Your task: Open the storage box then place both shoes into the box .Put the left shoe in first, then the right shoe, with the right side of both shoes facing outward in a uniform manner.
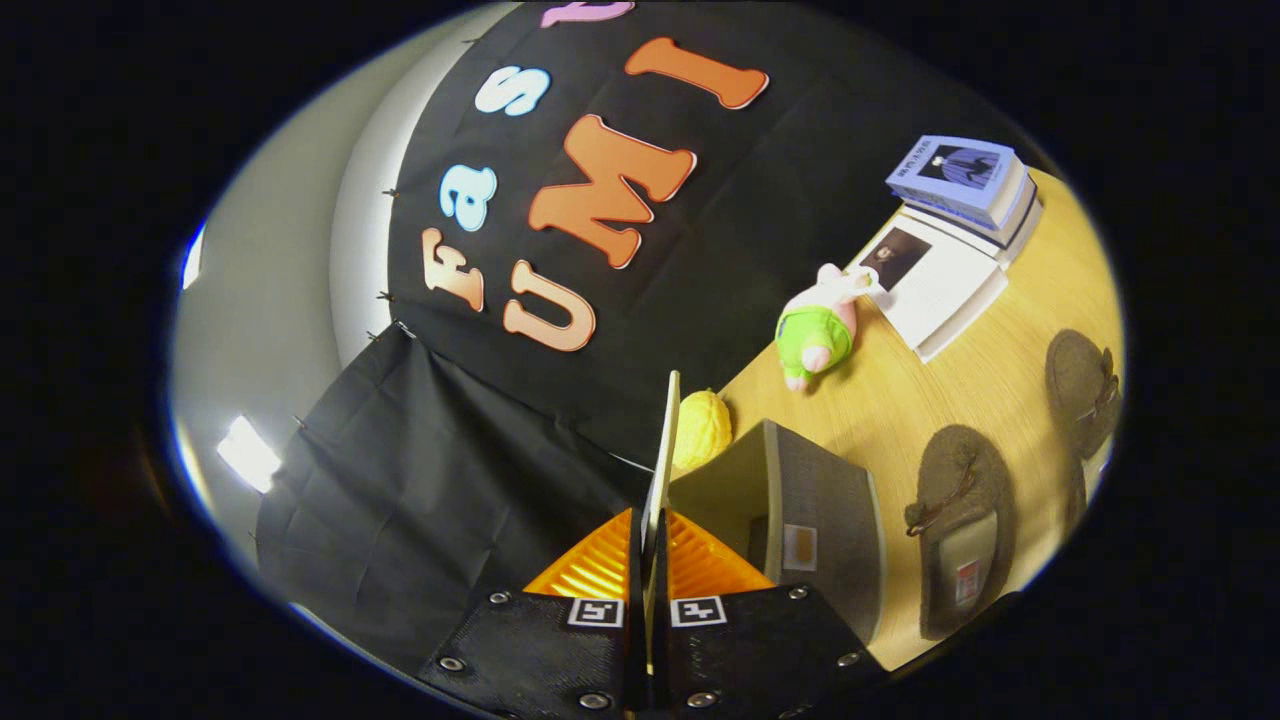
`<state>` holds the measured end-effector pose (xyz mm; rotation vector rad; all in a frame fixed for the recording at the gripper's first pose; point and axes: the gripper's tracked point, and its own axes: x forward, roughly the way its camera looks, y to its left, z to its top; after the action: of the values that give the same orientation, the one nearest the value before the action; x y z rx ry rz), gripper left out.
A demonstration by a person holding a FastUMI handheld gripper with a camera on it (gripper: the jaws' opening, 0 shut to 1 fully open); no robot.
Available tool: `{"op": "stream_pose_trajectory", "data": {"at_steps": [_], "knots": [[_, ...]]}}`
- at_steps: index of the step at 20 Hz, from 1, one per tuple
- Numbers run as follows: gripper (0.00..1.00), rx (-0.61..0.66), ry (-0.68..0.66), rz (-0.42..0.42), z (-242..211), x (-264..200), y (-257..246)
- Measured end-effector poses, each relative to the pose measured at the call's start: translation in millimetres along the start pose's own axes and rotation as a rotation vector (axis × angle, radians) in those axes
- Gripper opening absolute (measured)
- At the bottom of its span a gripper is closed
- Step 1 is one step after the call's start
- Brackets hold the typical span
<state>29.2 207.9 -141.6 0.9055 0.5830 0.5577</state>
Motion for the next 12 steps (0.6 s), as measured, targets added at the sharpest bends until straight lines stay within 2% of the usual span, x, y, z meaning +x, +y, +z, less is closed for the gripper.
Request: {"op": "stream_pose_trajectory", "data": {"at_steps": [5,12], "knots": [[0.03,-0.065,-0.004,0.025,-4.3,18.6,69.6],[0.05,-0.17,0.039,0.038,-45.1,62.1,149.9]]}}
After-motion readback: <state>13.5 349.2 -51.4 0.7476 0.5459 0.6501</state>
